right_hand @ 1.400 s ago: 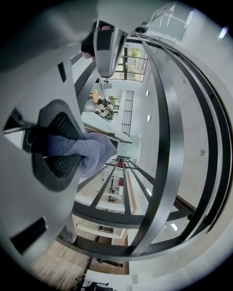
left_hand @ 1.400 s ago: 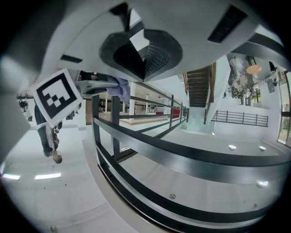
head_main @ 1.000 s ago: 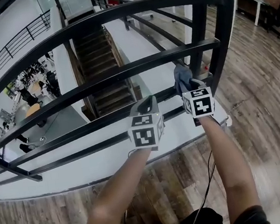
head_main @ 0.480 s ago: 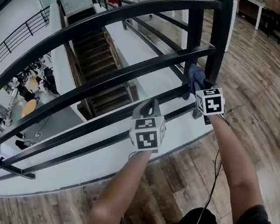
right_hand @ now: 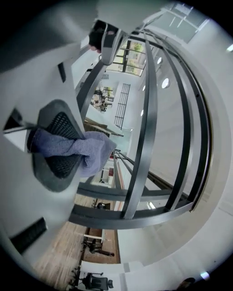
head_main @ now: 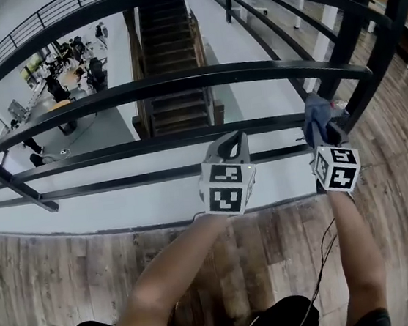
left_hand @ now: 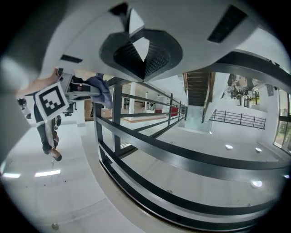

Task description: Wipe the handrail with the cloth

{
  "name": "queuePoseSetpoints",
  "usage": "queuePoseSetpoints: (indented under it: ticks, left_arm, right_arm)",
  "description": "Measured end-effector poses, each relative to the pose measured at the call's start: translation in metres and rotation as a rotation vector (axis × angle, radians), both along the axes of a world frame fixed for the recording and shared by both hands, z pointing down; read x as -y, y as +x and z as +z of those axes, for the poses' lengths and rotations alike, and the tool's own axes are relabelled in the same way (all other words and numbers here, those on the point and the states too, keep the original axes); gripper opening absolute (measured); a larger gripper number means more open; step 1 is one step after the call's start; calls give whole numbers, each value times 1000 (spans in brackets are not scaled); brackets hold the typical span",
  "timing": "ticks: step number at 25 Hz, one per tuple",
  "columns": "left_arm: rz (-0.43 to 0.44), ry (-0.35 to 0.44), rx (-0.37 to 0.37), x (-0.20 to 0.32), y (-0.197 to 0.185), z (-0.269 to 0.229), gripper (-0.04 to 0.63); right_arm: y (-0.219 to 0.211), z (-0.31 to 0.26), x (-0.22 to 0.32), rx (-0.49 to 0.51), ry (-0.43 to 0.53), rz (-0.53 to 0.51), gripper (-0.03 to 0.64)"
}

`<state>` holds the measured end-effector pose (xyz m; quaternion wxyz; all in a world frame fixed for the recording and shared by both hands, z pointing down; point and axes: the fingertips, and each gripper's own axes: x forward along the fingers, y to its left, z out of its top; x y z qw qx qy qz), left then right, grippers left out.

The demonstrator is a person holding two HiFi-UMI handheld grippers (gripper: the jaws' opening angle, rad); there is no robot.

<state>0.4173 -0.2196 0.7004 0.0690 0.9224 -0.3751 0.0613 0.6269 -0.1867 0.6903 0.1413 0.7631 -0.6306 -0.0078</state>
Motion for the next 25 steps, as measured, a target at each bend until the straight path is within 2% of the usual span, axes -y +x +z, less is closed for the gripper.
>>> queuePoseSetpoints:
  ticks: [4, 6, 9, 13, 16, 22, 25]
  left_arm:
    - [-47, 15, 34, 2, -103, 7, 2]
    - [-97, 52, 67, 10, -164, 10, 2]
    - [-191, 65, 101, 30, -261, 17, 2]
    - [-285, 71, 63, 46, -372, 14, 2]
    - [-327, 77, 41, 44, -436, 11, 2]
    - [-419, 95, 56, 54, -544, 14, 2]
    - [-465, 77, 50, 60, -591, 28, 2]
  right_arm:
    - [-126, 15, -9, 41, -7, -165, 80]
    - [-190, 26, -10, 52, -31, -257, 80]
    - [-287, 35, 0, 62, -36, -375, 80]
    - [-411, 45, 25, 26, -26, -504, 80]
    - [-491, 58, 44, 22, -42, -560, 80]
    - [-644, 82, 81, 76, -75, -645, 80]
    - [-710, 92, 99, 97, -97, -673, 80]
